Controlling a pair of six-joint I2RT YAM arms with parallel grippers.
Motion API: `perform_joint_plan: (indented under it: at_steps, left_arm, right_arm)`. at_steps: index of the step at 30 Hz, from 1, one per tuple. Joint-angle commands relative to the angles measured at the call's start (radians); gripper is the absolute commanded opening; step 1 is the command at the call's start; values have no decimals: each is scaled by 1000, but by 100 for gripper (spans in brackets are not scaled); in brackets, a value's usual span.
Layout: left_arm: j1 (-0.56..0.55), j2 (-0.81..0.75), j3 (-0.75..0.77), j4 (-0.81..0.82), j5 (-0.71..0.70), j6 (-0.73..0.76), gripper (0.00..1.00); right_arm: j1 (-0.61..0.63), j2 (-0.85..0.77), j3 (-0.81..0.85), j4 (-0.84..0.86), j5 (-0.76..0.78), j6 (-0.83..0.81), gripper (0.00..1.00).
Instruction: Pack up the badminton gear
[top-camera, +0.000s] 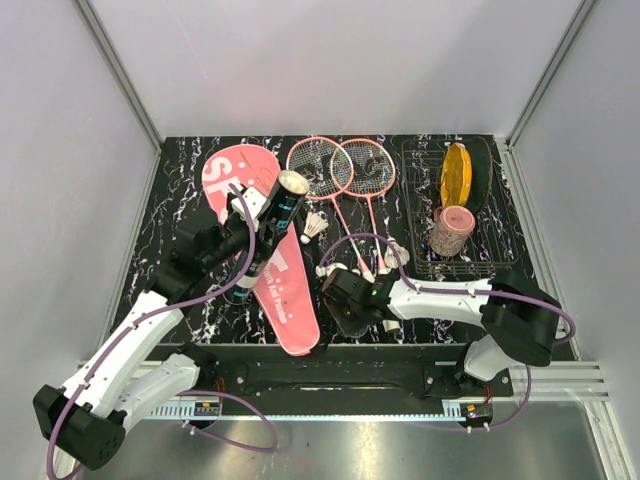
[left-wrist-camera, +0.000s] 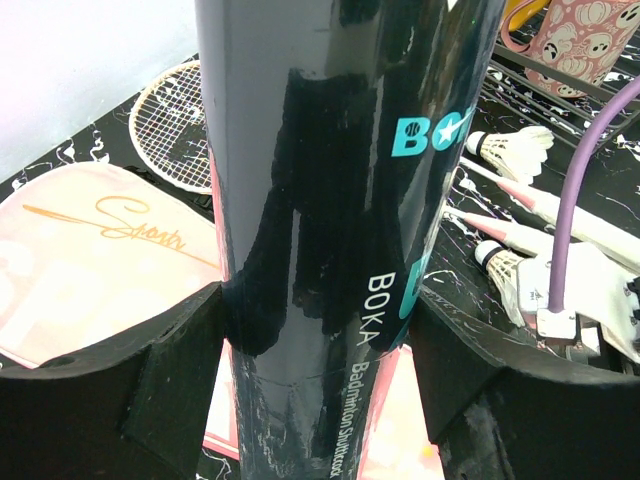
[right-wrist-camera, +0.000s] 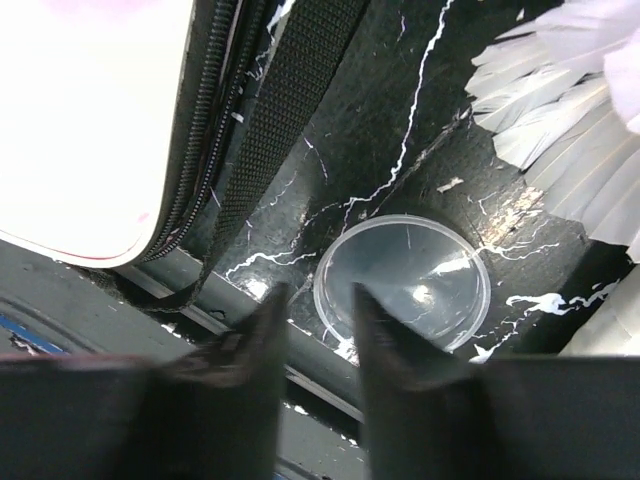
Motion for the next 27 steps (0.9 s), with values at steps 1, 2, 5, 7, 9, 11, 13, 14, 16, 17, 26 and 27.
perform_joint_plan:
  at_steps: [1, 2, 5, 7, 9, 11, 13, 14, 16, 17, 26, 27]
  left_arm:
    - [1, -11, 20, 67, -3, 18, 0]
    - [1, -13, 20, 67, -1, 21, 0]
    - [1, -13, 23, 59, 0, 29, 0]
    - [1, -9, 23, 50, 2, 32, 0]
    - [2, -5, 27, 40, 5, 40, 0]
    - [1, -8, 27, 36, 8, 44, 0]
    - [1, -8, 24, 33, 8, 44, 0]
    - [-1, -9, 24, 32, 9, 46, 0]
    - [2, -11, 26, 27, 9, 47, 0]
    - [1, -14, 26, 26, 11, 47, 0]
    - [1, -14, 24, 29, 26, 47, 0]
    - [1, -14, 23, 29, 26, 46, 0]
  right_arm:
    - [5, -38, 47, 22, 42, -36, 50]
    - [5, -73, 56, 11, 48, -48, 56]
    - [1, -149, 108, -41, 106, -69, 61]
    - [-17, -167, 130, -56, 166, -88, 69]
    - [-81, -158, 132, -58, 187, -118, 71]
    - [-106, -134, 151, -88, 220, -144, 71]
    - [-117, -124, 159, -95, 259, -165, 69]
    - [-121, -111, 161, -96, 275, -178, 68]
    - [-129, -92, 158, -95, 296, -194, 60]
    - [-129, -74, 156, -93, 304, -212, 59]
    - [-129, 38, 119, 22, 411, -237, 50]
    - [-129, 44, 122, 28, 445, -228, 46]
